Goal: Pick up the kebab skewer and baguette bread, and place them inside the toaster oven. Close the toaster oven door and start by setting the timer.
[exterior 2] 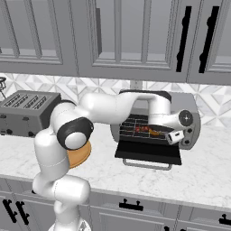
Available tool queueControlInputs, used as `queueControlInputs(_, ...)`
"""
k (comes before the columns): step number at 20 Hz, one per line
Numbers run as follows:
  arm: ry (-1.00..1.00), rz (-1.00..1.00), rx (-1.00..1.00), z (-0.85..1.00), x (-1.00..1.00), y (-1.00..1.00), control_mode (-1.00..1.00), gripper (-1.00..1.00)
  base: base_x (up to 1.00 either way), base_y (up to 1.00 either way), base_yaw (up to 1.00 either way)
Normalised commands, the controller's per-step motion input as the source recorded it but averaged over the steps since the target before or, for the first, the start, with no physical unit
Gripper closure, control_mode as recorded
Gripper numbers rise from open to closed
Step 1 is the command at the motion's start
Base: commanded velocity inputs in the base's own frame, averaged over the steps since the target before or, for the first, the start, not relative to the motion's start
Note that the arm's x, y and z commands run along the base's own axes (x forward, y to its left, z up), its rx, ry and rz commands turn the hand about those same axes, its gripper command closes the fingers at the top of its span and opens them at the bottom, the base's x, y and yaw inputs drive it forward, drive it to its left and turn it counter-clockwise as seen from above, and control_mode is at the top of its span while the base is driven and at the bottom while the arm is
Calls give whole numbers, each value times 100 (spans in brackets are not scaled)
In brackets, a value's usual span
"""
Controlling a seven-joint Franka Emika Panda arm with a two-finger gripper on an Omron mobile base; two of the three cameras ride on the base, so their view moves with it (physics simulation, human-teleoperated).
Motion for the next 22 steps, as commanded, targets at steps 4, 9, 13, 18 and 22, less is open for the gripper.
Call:
queueControlInputs(4,-8,-1,0,10,-56,-10,-100,-100,0,0,0)
queueControlInputs(9,-9,0,0,14,-46,0,-100,-100,0,0,0)
queueControlInputs(13,-9,3,-5,4,-59,0,-100,-100,0,0,0)
queueControlInputs(18,-26,31,-21,-4,-47,14,-100,-100,0,0,0)
queueControlInputs(22,-39,42,-27,0,-61,32,-100,-100,0,0,0)
